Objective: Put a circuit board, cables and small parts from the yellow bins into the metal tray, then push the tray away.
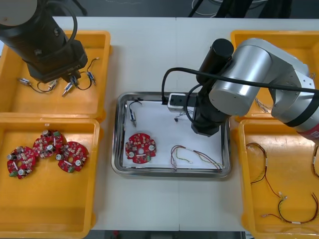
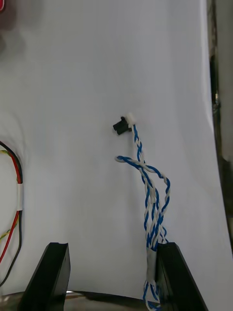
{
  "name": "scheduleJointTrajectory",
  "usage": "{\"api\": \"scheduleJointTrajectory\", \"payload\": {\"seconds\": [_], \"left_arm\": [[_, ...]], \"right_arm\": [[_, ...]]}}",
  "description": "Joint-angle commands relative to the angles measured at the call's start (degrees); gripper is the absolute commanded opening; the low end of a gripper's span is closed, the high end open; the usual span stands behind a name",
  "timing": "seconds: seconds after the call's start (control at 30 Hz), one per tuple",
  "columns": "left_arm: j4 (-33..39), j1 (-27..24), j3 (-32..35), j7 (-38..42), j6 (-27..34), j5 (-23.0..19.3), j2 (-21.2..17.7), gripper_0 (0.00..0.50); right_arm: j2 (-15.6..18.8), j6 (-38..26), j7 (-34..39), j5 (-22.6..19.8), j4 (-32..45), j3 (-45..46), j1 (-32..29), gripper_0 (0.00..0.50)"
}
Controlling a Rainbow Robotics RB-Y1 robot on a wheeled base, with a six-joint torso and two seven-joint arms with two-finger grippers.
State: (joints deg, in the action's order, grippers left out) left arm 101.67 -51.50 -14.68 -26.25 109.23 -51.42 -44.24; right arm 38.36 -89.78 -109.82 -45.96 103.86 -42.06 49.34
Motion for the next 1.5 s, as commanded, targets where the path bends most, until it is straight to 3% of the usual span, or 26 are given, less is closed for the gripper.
{"api": "scheduleJointTrajectory", "payload": {"seconds": [0.03, 0.47, 0.83, 0.87, 0.93, 0.97, 1.5], "left_arm": [[5.21, -0.09, -1.93, 5.68, 0.64, 0.18, -0.58, 0.000], [10.48, -0.09, -8.43, 10.60, -1.12, 5.01, 3.73, 0.000], [10.83, -0.09, -8.70, 11.48, -1.39, 5.19, 3.99, 0.000], [10.83, -0.09, -8.70, 11.48, -1.47, 5.19, 3.99, 0.000], [10.83, -0.09, -8.70, 11.66, -1.65, 5.19, 3.99, 0.000], [10.83, -0.09, -8.70, 11.66, -1.74, 5.28, 3.99, 0.000], [10.75, 0.00, -8.61, 12.45, -3.23, 5.80, 3.99, 0.000]], "right_arm": [[-0.21, -1.97, 2.15, -0.54, 1.78, 3.39, 3.22, 0.500], [-1.35, -3.47, 2.85, -0.27, 1.78, 3.74, 4.45, 0.500], [-2.50, -4.00, 2.94, -0.36, 0.29, 3.74, 4.36, 0.500], [-2.59, -4.00, 2.94, -0.36, 0.11, 3.65, 4.36, 0.488], [-3.29, -4.26, 2.77, -0.36, -0.94, 3.74, 4.27, 0.034], [-3.55, -4.35, 2.68, -0.45, -1.47, 3.65, 4.18, 0.000], [-3.99, -4.17, 2.15, 2.54, -2.35, 3.65, 4.27, 0.001]]}}
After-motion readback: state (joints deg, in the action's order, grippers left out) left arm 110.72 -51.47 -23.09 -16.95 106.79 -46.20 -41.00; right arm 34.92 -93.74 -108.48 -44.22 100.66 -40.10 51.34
